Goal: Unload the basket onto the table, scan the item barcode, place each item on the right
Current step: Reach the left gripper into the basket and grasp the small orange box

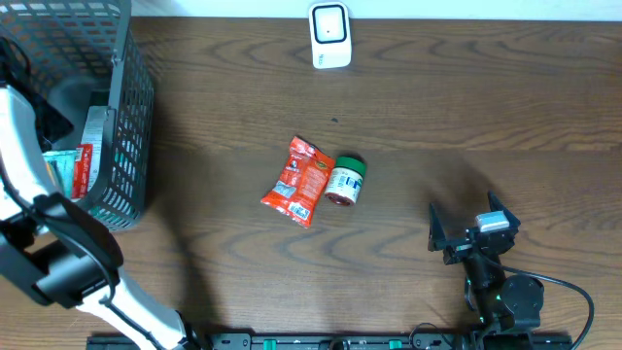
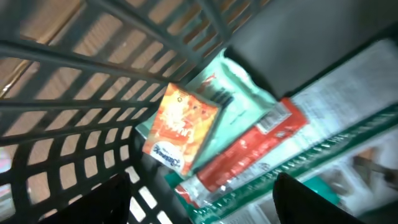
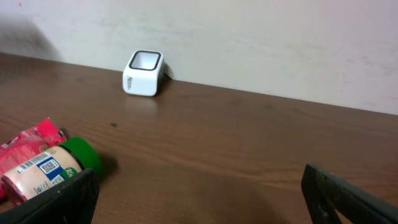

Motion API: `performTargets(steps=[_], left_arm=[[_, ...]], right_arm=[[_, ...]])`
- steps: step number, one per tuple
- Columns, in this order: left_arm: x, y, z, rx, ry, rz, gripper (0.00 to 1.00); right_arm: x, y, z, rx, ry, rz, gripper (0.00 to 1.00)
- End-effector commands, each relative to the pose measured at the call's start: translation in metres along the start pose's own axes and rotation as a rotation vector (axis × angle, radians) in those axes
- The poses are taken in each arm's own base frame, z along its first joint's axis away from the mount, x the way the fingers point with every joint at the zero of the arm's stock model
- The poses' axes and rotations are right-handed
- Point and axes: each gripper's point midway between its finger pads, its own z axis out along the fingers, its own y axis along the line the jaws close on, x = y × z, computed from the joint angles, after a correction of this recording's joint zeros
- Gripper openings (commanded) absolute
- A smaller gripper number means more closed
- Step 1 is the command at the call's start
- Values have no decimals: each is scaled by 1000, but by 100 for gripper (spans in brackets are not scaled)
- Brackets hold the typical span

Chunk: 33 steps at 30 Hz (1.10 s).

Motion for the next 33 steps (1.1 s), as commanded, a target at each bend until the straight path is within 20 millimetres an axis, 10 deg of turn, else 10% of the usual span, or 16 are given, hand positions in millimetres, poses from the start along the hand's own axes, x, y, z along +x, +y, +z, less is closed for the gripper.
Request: performTargets(steps=[1, 19, 33], left_arm=[[6, 9, 31, -119, 45, 46, 72], [35, 16, 103, -173, 170, 19, 63], [35, 12, 89, -113, 140, -5, 8]], right_arm=[[0, -3, 0, 12, 1, 9, 99], [0, -3, 0, 12, 1, 9, 99], [0, -3, 0, 12, 1, 9, 99]])
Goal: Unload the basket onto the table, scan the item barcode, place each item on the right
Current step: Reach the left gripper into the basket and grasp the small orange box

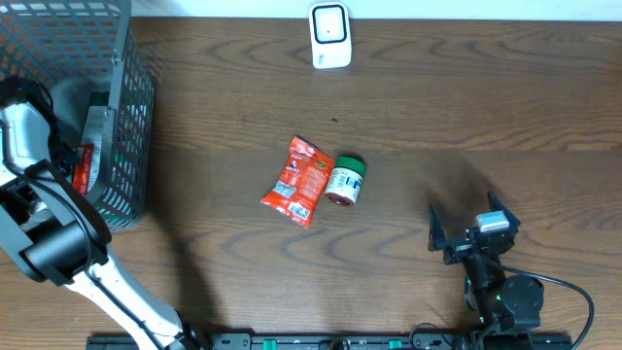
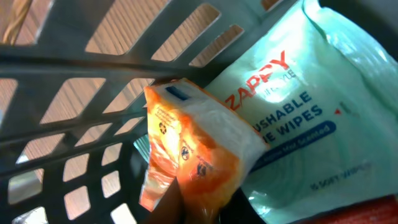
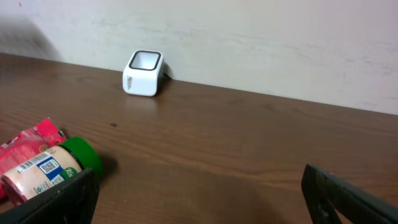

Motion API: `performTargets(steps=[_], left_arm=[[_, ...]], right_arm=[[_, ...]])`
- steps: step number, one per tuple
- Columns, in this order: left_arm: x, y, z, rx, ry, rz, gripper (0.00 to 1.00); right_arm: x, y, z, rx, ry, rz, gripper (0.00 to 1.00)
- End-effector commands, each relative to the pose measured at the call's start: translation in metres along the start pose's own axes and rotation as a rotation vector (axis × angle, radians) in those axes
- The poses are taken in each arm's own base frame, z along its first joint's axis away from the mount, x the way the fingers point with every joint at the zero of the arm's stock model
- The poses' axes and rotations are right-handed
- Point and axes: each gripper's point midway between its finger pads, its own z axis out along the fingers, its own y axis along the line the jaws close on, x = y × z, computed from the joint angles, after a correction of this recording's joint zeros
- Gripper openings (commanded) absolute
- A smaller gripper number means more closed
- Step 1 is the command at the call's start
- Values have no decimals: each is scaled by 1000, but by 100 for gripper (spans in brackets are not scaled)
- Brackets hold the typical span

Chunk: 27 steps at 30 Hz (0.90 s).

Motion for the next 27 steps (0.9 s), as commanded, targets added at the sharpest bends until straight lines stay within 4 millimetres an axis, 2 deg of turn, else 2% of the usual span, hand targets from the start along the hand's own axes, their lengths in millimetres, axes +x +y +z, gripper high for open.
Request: performTargets(steps=[1, 4, 5, 9, 10, 13, 17, 21, 22, 24, 25, 27], left_arm=[[-4, 1, -26, 90, -34, -48, 7], [-15, 14, -56, 116, -116, -89, 7], [-21, 24, -78, 133, -173, -120, 7], [-28, 45, -131, 205, -296, -200, 7], [-27, 48, -153, 264, -338, -215, 8], [-22, 44, -208, 479, -429, -221, 7], [-1, 38, -284, 770, -531, -167, 7], [38, 31, -357, 1074, -600, -58, 7], [57, 25, -381, 1194, -598, 6, 7], [94, 10, -415, 1377, -553, 134, 8], [105, 4, -422, 1423, -524, 175, 7], [155, -27, -442, 1555, -398, 373, 7]], right_arm=[[1, -3, 0, 12, 2, 10, 99], [1, -3, 0, 12, 2, 10, 99], [1, -3, 0, 12, 2, 10, 99], [1, -3, 0, 12, 2, 10, 99], [1, -3, 0, 12, 2, 10, 99], [1, -3, 0, 12, 2, 10, 99], [1, -3, 0, 12, 2, 10, 99], [1, -3, 0, 12, 2, 10, 99], [1, -3, 0, 12, 2, 10, 99], [1, -3, 0, 12, 2, 10, 99], [1, -3, 0, 12, 2, 10, 99], [1, -3, 0, 12, 2, 10, 99]])
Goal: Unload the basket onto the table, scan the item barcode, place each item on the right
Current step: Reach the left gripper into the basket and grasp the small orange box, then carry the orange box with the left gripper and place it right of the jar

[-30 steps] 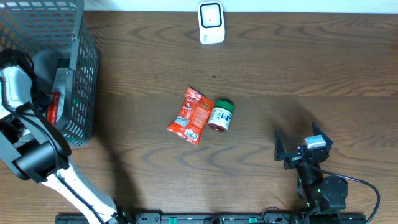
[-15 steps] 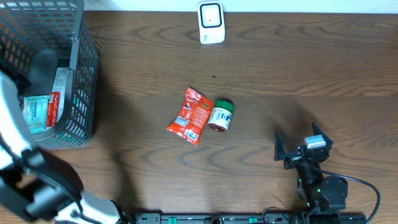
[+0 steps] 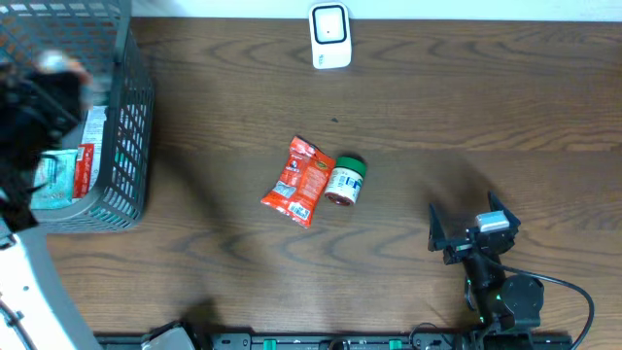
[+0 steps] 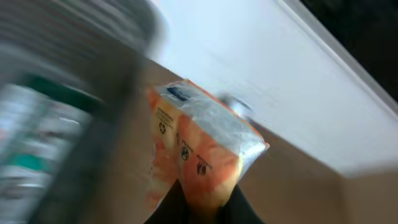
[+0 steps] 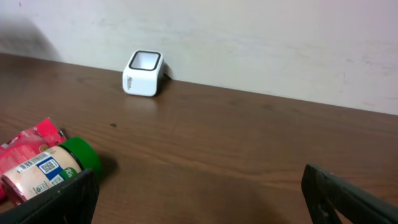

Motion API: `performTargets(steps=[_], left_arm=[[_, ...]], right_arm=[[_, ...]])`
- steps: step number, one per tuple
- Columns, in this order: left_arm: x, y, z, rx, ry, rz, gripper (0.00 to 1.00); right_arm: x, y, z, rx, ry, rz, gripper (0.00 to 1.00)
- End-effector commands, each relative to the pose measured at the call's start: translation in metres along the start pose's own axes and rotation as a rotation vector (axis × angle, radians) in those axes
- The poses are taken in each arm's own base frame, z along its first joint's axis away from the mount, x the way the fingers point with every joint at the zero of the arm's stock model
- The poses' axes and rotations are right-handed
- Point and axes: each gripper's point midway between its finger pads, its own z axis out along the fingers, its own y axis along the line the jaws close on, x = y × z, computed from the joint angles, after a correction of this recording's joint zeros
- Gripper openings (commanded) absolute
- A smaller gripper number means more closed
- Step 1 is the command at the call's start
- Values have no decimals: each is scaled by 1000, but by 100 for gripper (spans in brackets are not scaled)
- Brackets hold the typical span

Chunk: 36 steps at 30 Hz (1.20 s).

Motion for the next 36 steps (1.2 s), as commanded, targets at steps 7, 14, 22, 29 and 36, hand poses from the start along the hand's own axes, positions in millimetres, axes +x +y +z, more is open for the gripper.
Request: performTargets(steps=[7, 14, 22, 29, 36], left_arm=[[112, -116, 52, 421, 467, 133, 7], [189, -114, 128, 266, 698, 214, 8], [259, -94, 187, 21, 813, 306, 8], [325, -163, 211, 180, 812, 404, 8], [406, -188, 245, 158, 808, 448, 9]], right_arm=[[0, -3, 0, 13, 1, 9, 99], [0, -3, 0, 13, 1, 9, 99], [0, -3, 0, 13, 1, 9, 99], [0, -3, 0, 13, 1, 9, 99], [1, -3, 0, 13, 1, 10, 99]])
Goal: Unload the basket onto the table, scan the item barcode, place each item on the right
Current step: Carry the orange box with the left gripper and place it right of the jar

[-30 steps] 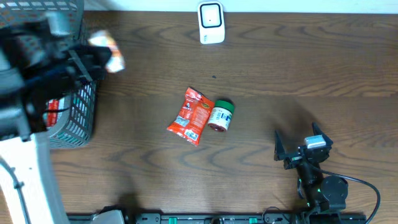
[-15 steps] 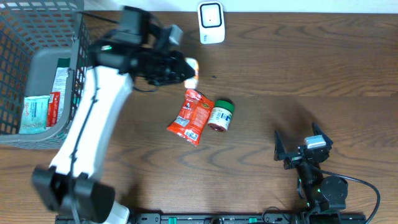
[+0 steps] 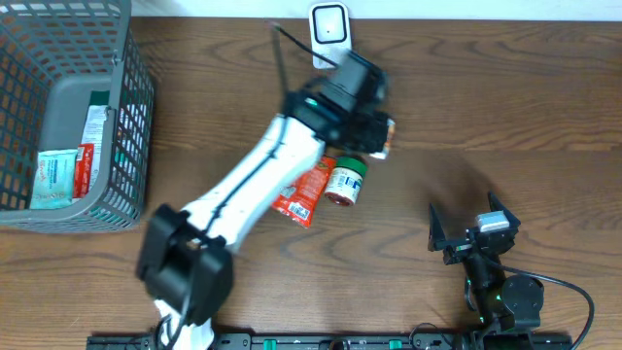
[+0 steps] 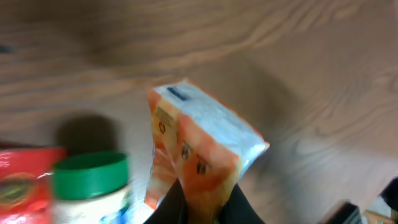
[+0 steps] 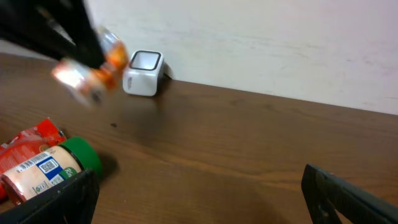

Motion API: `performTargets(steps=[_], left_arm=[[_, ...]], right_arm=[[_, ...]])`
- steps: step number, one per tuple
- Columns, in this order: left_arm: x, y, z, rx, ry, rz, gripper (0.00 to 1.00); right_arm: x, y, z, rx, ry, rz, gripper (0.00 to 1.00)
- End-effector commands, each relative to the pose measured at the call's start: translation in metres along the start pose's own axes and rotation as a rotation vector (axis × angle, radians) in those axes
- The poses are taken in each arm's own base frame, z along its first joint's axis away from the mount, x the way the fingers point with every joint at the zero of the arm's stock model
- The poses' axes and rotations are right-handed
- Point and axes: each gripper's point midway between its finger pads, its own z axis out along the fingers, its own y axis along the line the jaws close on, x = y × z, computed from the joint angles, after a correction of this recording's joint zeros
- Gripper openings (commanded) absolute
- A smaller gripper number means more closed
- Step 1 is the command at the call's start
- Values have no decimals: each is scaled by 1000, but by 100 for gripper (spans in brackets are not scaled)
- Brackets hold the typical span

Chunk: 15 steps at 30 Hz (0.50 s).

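My left gripper [image 4: 202, 200] is shut on an orange and white packet [image 4: 200, 144], holding it above the middle of the table. In the overhead view the packet [image 3: 382, 137] hangs just right of a green-lidded jar [image 3: 344, 182], a little in front of the white scanner [image 3: 329, 35]. The right wrist view shows the packet [image 5: 87, 70] blurred, close to the left of the scanner [image 5: 143, 73]. At the near right of the table my right gripper [image 3: 457, 236] stands open with nothing in it.
A red snack bag [image 3: 299, 180] lies against the jar's left side. The grey mesh basket [image 3: 131, 117] at the far left holds wipes and other packets. A pale wall runs behind the scanner.
My left arm has moved from over the basket at the far left to the middle of the table, with the orange packet still in its grip. The right arm has not moved.
My left gripper was open inside the basket over the orange packet. Then it was shut on the packet there. Then it held the packet above the basket, and now holds it over the table by the jar, near the scanner.
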Motion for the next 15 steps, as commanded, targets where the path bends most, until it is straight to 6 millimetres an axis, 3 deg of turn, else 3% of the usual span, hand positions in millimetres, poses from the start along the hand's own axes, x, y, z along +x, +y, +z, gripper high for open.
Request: performTargets(steps=[1, 5, 10, 13, 15], left_arm=[[11, -1, 44, -38, 19, -17, 13], [24, -2, 84, -36, 50, -1, 14], [31, 10, 106, -54, 74, -6, 14], [30, 10, 108, -54, 68, -5, 15], [29, 10, 108, -54, 66, 0, 42]], right_arm=[[1, -3, 0, 12, 1, 10, 99], [1, -3, 0, 12, 1, 10, 99], [1, -3, 0, 12, 1, 10, 99], [1, -3, 0, 12, 1, 10, 99], [1, -3, 0, 12, 1, 10, 99]])
